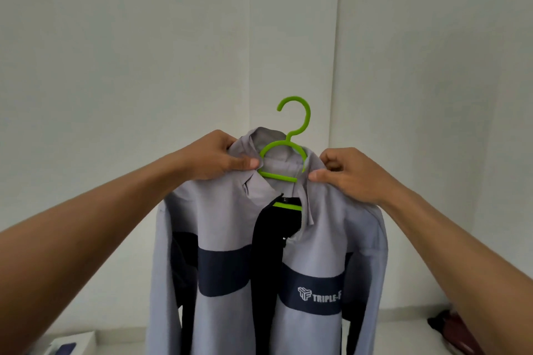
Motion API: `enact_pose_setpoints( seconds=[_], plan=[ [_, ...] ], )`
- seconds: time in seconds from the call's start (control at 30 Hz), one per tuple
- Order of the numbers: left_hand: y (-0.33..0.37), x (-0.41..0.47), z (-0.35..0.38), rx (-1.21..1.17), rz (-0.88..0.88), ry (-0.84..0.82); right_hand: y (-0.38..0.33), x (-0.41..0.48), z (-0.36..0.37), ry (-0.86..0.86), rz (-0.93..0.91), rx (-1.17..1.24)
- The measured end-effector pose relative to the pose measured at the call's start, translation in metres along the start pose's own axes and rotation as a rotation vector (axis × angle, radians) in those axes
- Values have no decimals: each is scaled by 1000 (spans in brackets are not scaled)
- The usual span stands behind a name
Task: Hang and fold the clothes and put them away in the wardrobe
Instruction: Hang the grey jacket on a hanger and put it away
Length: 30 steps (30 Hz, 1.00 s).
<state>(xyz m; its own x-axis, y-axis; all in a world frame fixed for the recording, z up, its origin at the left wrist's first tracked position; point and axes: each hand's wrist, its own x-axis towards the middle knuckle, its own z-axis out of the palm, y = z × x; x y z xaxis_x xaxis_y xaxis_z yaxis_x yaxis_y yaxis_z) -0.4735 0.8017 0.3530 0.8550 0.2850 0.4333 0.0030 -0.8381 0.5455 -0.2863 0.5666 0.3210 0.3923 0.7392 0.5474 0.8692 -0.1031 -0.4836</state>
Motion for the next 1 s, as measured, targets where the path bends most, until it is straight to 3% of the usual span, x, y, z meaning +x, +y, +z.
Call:
enact_pose_setpoints(
  seconds=[0.13,0.27,0.5,0.63,0.77,0.83,1.0],
  plan=[
    [-2,1,8,-1,0,87,-4,-3,10,59,-1,-225],
    [-11,-3,-2,-155,-6,157,-4,-7,0,102,56,-121],
    [-14,-4,-11,-222,60,208,-19,11,-5,249,45,-213],
    [-10,-4,-12,-69,52,261,-22,14,-4,105,47,-239],
    [-6,-1,-17,76,37,301,-9,10,-23,-118,129,-90],
    [-2,0,-15,88,23,279,-5,8,-23,-64,88,-165],
    [16,2,-6,25,57,239,-9,4,-2,263,-39,-328]
  ],
)
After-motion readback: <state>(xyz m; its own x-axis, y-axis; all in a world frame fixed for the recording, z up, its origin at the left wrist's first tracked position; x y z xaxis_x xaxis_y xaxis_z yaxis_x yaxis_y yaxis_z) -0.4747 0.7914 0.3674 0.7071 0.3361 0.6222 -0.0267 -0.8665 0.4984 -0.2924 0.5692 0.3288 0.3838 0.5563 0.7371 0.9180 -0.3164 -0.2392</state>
